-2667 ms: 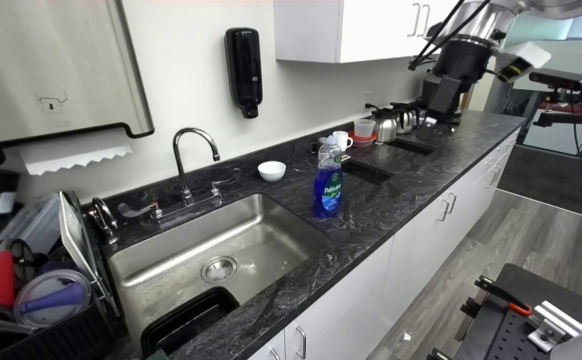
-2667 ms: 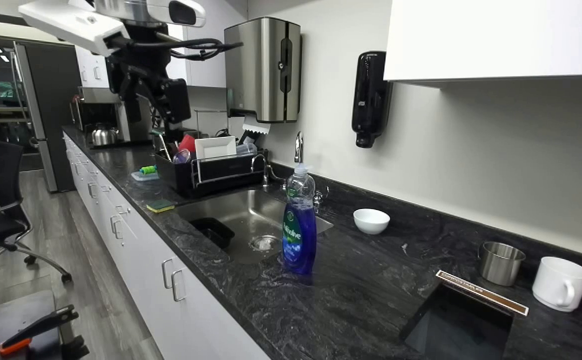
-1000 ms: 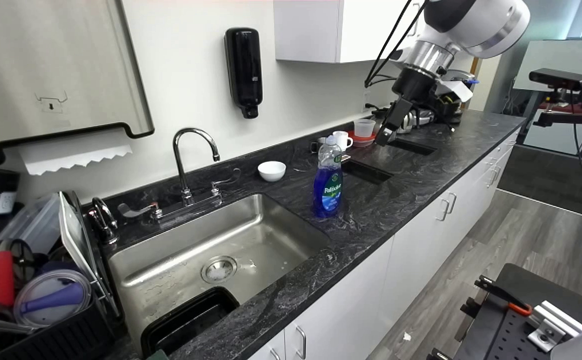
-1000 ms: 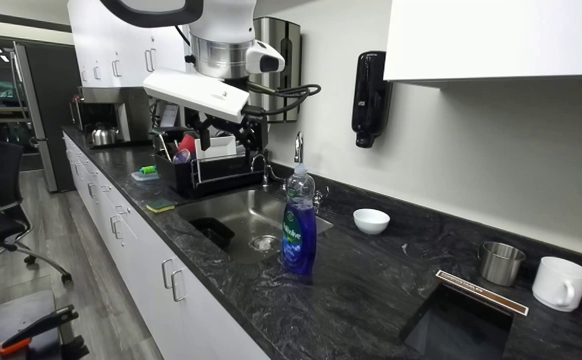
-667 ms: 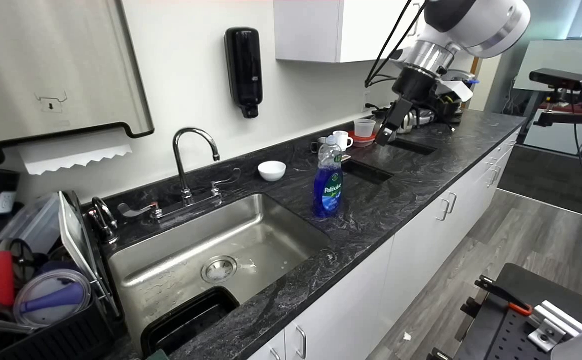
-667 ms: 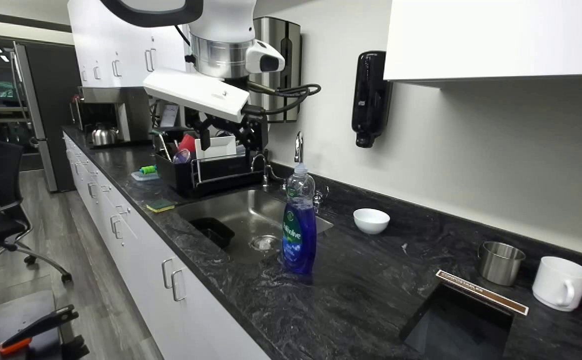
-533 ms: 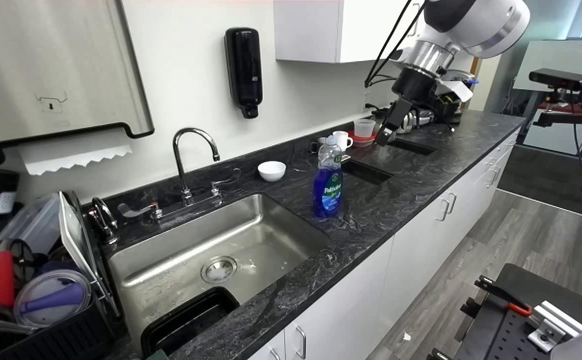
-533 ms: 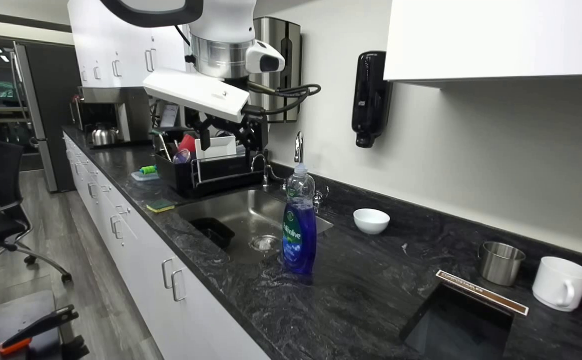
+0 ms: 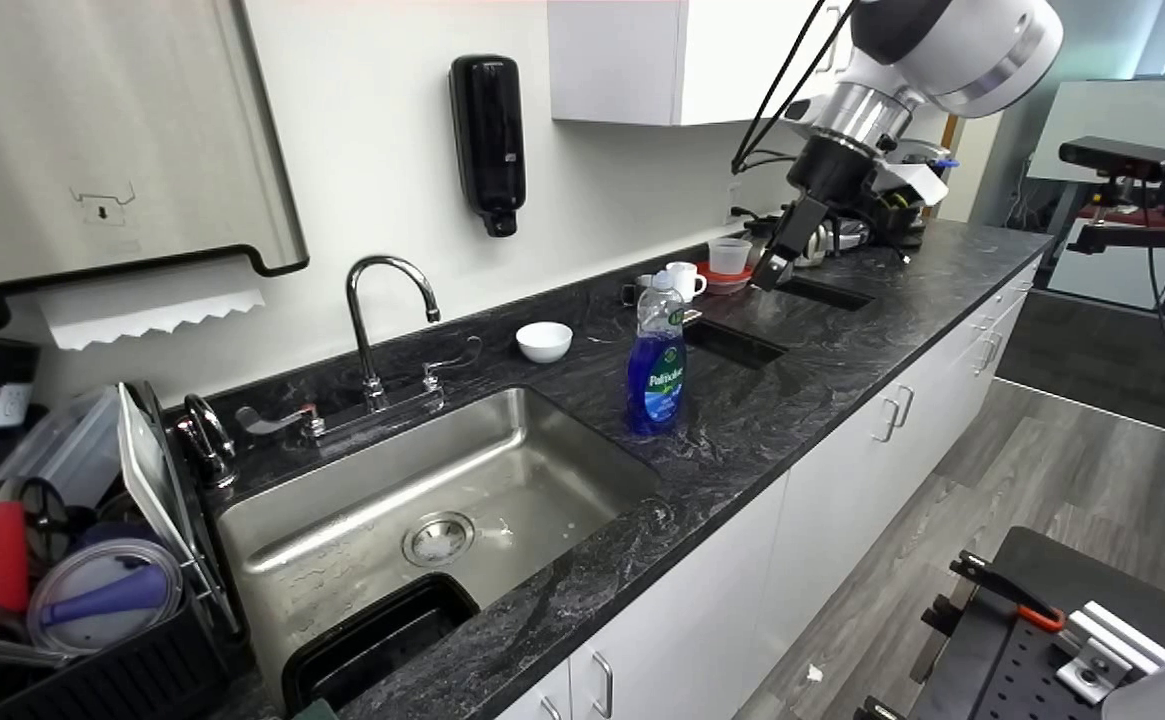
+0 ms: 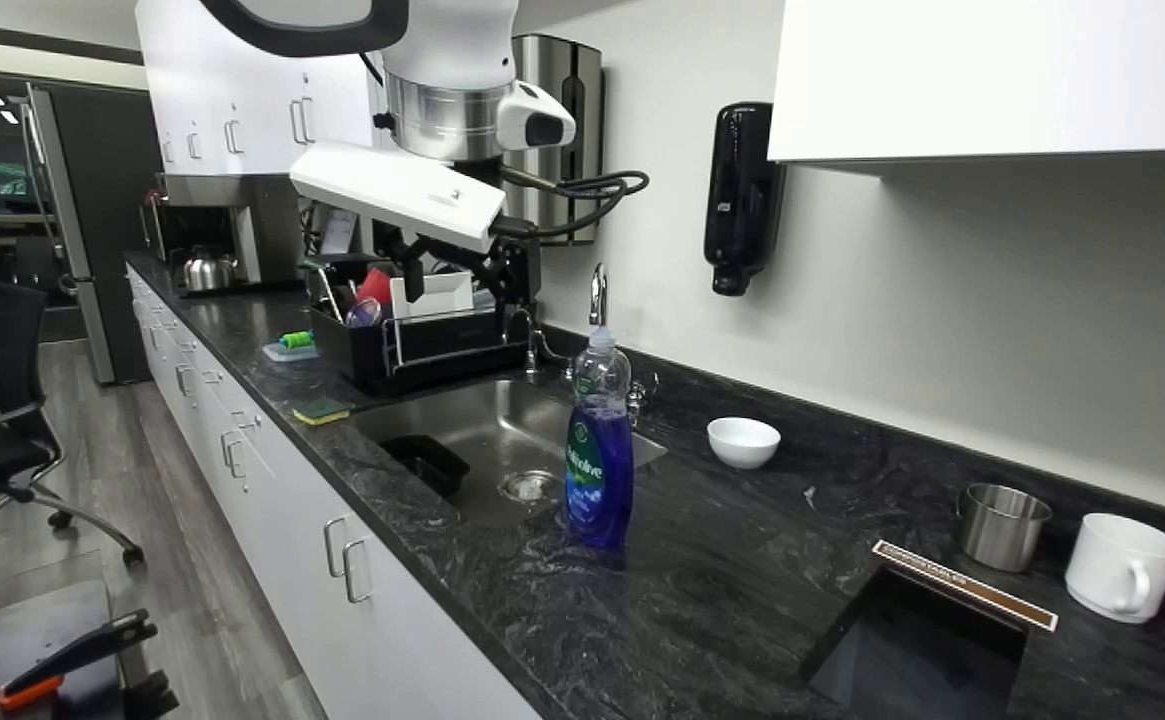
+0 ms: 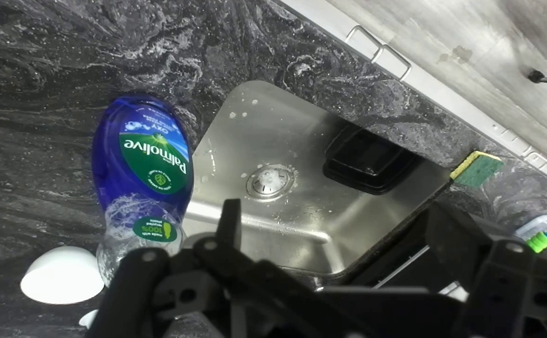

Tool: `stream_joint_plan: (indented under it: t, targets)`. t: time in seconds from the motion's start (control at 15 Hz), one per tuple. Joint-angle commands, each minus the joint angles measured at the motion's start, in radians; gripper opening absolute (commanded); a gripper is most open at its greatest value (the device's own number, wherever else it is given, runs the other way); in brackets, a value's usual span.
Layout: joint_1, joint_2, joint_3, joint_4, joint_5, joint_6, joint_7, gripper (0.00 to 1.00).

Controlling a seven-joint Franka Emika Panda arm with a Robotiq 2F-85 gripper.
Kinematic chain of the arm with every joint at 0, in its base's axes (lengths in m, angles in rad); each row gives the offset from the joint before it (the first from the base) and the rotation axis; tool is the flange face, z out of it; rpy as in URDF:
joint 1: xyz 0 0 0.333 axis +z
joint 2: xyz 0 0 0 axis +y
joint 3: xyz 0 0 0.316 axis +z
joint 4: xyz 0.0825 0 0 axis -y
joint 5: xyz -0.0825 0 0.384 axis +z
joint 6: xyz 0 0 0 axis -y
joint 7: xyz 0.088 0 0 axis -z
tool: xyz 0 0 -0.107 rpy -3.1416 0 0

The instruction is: Pour some dish soap in the sink

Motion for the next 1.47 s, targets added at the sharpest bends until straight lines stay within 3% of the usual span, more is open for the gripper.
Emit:
stream_joint_plan:
  t: [0.0, 0.8, 1.4]
  targets:
    - [-0.028, 0.084, -0.018, 0.046, 0.086, -0.035, -0.118, 1.00]
    - [-0.171, 0.302, 0.016, 0.184, 0.280, -0.126, -0.558, 1.00]
    - [-0.276, 0.448, 0.066, 0.310, 0.378, -0.189, -0.772, 1.00]
